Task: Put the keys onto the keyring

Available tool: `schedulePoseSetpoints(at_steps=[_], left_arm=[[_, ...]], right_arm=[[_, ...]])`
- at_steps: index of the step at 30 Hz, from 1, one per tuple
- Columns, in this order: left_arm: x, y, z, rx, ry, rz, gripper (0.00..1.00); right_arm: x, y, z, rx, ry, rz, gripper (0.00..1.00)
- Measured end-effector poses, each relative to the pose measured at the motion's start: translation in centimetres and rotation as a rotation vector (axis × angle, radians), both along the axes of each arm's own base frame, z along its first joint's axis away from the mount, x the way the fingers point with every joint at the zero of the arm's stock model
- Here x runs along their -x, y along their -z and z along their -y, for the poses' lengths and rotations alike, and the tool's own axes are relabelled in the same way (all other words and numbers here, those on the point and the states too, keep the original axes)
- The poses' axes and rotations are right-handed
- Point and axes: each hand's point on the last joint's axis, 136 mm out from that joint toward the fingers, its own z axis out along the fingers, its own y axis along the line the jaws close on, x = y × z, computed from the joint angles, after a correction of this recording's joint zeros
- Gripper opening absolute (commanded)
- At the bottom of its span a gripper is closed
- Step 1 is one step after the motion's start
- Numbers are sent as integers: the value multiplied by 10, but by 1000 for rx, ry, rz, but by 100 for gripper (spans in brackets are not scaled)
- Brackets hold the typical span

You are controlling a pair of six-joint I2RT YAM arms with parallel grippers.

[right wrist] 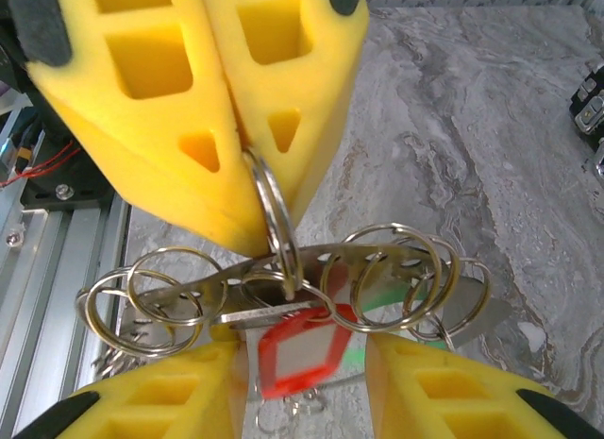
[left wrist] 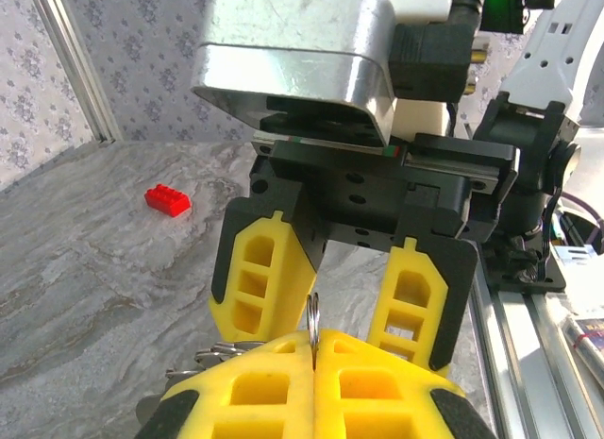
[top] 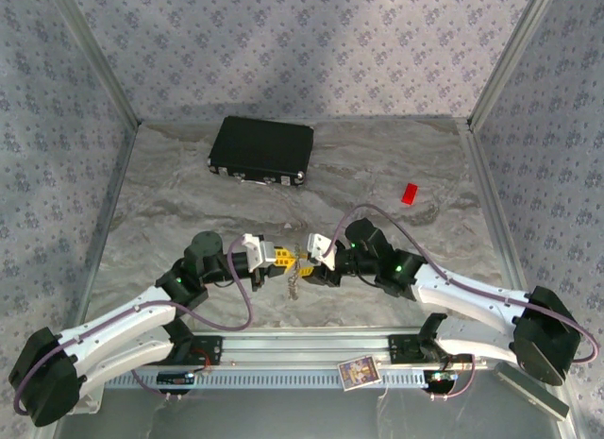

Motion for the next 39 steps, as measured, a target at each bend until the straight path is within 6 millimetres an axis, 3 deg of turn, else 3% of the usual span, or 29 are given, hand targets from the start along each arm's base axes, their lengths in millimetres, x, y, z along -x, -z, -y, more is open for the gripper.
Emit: schedulePoseSetpoints(at_steps=[17,22,27,39], left_arm=[[-3,-3,0,12,-17,-1,0],[-4,-3,-1,12,-23,0,0],[-4,-3,-1,12,-23,1,0],[-4,-3,-1,12,-23,1,0]], right_arm=[[-2,-2,-4,-27,20,20,45],[-6,1,-2,-18,50,28,40],[-10,4,4,-8,85,50,28],[-11,-7,4,-47,92,81,22]])
